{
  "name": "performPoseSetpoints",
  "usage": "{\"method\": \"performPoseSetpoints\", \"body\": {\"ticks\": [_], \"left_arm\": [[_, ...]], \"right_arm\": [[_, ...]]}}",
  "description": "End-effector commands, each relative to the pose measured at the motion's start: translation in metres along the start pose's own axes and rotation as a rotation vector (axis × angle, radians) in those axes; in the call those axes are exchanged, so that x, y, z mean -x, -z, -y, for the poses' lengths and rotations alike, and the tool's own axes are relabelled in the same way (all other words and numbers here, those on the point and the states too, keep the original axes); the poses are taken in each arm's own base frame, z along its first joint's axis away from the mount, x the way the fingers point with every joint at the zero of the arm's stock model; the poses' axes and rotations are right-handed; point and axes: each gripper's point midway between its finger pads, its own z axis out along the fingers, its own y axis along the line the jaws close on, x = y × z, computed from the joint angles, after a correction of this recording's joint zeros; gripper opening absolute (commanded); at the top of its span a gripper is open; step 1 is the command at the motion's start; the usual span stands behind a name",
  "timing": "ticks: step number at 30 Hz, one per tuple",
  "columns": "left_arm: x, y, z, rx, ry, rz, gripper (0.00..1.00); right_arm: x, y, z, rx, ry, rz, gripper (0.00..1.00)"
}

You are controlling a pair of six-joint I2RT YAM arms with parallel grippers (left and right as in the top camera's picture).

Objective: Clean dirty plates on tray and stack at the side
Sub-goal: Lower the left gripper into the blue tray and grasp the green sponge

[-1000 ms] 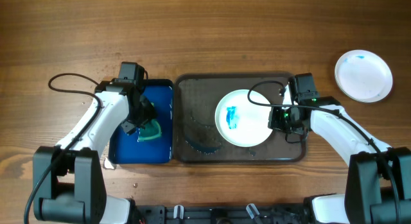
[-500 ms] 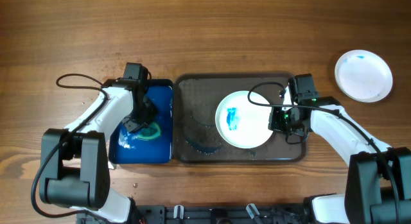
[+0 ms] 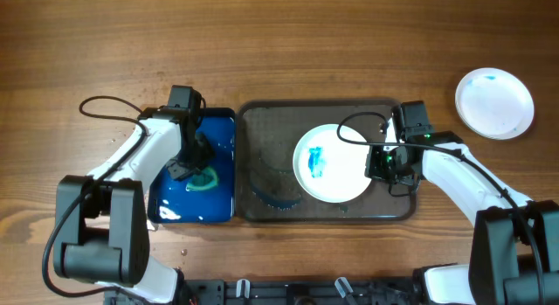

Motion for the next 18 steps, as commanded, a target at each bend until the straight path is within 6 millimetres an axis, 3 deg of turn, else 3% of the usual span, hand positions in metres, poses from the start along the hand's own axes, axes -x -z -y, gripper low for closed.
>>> {"method": "performPoseSetpoints", "body": {"ticks": [1, 10, 18], "left_arm": [[0.013, 0.031, -0.017, 0.065, -0.025, 0.143, 0.04], [0.016, 0.114, -0.012, 0.017, -0.069, 0.456, 0.04], [0.012, 0.136, -0.003, 0.093, -0.134, 0.619, 0.04]], "right_arm": [[-0.007, -0.005, -0.001, 0.006, 0.016, -0.028, 0.04], [-0.006, -0.005, -0.001, 0.006, 0.018, -0.026, 0.04], [-0.004, -0.005, -0.002, 0.009, 0.02, -0.017, 0.04]]}}
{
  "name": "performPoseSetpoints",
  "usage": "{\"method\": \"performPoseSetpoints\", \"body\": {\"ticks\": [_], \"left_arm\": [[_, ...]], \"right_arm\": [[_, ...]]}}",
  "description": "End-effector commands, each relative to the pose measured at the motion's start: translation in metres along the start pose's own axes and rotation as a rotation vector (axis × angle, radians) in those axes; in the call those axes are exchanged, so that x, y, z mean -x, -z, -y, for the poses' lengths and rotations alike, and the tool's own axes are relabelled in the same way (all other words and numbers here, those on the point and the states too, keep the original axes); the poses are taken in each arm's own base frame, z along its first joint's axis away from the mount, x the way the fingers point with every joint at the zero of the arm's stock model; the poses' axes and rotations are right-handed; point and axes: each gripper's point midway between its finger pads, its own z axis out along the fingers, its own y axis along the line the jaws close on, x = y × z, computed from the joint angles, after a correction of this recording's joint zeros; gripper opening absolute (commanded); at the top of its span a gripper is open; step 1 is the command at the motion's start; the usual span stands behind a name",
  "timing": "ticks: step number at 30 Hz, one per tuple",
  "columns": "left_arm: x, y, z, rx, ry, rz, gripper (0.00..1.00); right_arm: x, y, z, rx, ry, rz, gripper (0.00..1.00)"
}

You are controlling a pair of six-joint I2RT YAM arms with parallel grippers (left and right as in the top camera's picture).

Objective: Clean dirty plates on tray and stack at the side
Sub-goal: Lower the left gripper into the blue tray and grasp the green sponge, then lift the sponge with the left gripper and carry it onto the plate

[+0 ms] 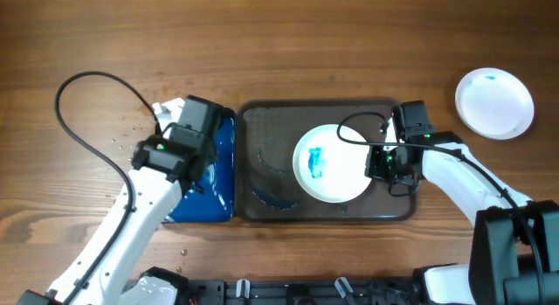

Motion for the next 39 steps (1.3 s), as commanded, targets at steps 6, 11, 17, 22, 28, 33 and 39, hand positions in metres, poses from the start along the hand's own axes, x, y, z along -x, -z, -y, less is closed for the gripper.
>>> {"method": "performPoseSetpoints", "body": {"ticks": [6, 11, 17, 22, 28, 33, 39], "left_arm": [[0.015, 0.01, -0.018, 0.155, 0.023, 0.146, 0.04], [0.017, 0.011, -0.02, 0.166, 0.026, 0.157, 0.04], [0.018, 0.011, -0.021, 0.172, 0.032, 0.161, 0.04], [0.016, 0.01, -0.02, 0.166, 0.032, 0.154, 0.04], [-0.009, 0.005, 0.01, -0.005, 0.078, 0.001, 0.04], [-0.023, 0.01, 0.045, -0.187, 0.084, -0.106, 0.04], [-0.03, 0.032, 0.101, -0.502, 0.055, -0.208, 0.04]], "right_arm": [[-0.006, -0.005, -0.001, 0.007, 0.018, -0.023, 0.04], [-0.005, -0.005, -0.001, 0.008, 0.019, -0.021, 0.04], [-0.005, -0.005, -0.001, 0.008, 0.019, -0.021, 0.04], [-0.005, -0.005, -0.001, 0.008, 0.019, -0.021, 0.05], [-0.007, -0.005, -0.005, 0.03, 0.044, -0.029, 0.05], [-0.007, -0.004, -0.013, 0.076, 0.101, -0.032, 0.05], [-0.004, -0.004, -0.022, 0.127, 0.109, -0.023, 0.05]]}}
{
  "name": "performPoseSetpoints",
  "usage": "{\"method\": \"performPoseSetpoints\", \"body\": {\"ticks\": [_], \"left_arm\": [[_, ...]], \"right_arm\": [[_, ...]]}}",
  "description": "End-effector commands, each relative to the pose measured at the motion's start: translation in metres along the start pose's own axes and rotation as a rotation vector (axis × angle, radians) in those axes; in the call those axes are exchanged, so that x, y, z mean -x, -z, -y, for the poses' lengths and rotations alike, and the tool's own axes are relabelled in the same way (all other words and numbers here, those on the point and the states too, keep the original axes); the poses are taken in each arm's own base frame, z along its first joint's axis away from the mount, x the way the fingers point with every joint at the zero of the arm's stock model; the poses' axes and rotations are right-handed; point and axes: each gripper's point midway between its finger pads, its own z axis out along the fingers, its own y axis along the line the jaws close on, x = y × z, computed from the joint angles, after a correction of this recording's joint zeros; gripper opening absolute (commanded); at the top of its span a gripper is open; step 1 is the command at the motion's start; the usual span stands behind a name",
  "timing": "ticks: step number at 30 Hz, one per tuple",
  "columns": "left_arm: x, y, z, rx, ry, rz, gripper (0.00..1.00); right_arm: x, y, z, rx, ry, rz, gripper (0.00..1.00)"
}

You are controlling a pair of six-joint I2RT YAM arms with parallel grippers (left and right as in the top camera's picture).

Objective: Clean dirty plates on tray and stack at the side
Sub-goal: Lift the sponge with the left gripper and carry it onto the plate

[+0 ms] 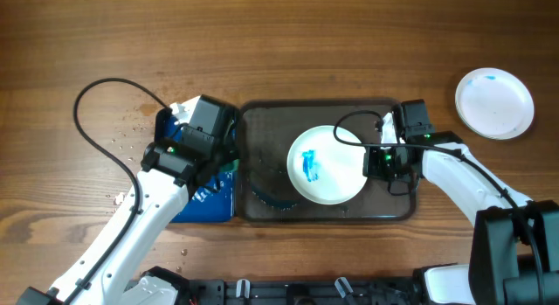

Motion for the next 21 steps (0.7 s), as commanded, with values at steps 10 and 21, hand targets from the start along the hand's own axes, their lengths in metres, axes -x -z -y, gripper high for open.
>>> {"method": "performPoseSetpoints", "body": {"ticks": [10, 21], "left_arm": [[-0.024, 0.015, 0.07, -0.372, -0.017, -0.183, 0.04], [-0.051, -0.018, 0.082, -0.362, -0.031, -0.322, 0.04]], "right_arm": [[-0.002, -0.012, -0.034, 0.112, 0.02, -0.008, 0.05], [-0.029, -0.068, -0.068, 0.115, 0.032, -0.115, 0.05]]}}
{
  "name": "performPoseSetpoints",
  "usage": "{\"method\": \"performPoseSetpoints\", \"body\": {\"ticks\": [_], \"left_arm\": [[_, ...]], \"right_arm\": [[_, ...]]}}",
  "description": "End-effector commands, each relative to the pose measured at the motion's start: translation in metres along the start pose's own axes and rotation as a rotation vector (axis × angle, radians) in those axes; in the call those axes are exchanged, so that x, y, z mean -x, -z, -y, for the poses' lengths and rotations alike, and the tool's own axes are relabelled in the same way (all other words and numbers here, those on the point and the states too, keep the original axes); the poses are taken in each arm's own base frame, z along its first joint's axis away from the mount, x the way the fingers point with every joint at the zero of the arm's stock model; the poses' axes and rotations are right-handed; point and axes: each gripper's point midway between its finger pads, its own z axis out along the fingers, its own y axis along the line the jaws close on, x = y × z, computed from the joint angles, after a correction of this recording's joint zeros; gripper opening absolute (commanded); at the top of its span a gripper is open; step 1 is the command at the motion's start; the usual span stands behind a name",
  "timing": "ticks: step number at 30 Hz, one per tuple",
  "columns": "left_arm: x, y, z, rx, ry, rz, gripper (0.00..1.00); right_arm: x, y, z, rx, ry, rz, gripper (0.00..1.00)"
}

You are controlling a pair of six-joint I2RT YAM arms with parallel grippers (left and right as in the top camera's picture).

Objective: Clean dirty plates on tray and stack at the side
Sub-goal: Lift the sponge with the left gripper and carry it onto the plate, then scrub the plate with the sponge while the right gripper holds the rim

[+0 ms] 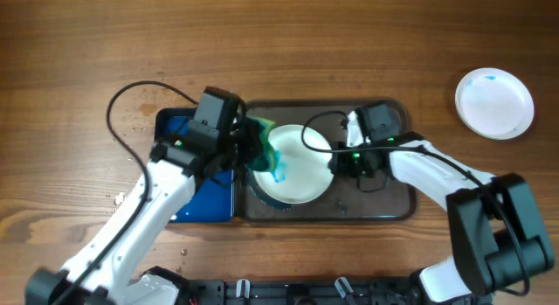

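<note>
A white plate [301,176] lies in the left half of the dark tray [384,200]. My left gripper [258,149] is shut on a green sponge [271,156], which rests on the plate's left part and covers the blue stain. From the right, my right gripper [335,162] is shut on the plate's right rim. A second white plate [494,102], with a small blue mark near its top, sits alone on the table at the far right.
A blue tub of water [188,204] stands against the tray's left side, partly under my left arm. Water drops speckle the wood left of the tub. A black cable loops above the left arm.
My left gripper moved right from the tub's edge onto the plate, sponge in it. The plate and my right gripper on its rim have shifted left in the tray.
First my left gripper was down in the blue tub at the green sponge. It was then raised over the tub, then at the tub's right edge, and now presses the sponge on the plate. My right gripper held the plate's rim throughout.
</note>
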Motion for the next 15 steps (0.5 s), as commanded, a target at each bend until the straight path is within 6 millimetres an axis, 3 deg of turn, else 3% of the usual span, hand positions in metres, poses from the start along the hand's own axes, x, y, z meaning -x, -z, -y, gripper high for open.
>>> {"method": "performPoseSetpoints", "body": {"ticks": [1, 6, 10, 13, 15], "left_arm": [[-0.014, -0.025, 0.008, -0.019, -0.015, -0.09, 0.04], [-0.029, -0.064, 0.018, -0.034, -0.038, -0.158, 0.04], [-0.041, -0.083, 0.009, 0.011, -0.027, -0.205, 0.04], [-0.042, -0.093, -0.016, 0.124, -0.016, -0.2, 0.04], [-0.035, -0.093, -0.047, 0.276, -0.02, -0.146, 0.04]], "right_arm": [[-0.03, -0.029, 0.009, -0.048, -0.053, -0.105, 0.05], [-0.033, -0.031, 0.004, -0.044, -0.032, -0.11, 0.05], [-0.033, -0.031, 0.004, -0.045, -0.033, -0.113, 0.04], [-0.033, -0.031, 0.004, -0.046, -0.033, -0.113, 0.04], [-0.034, -0.031, 0.004, -0.046, -0.033, -0.113, 0.05]]}}
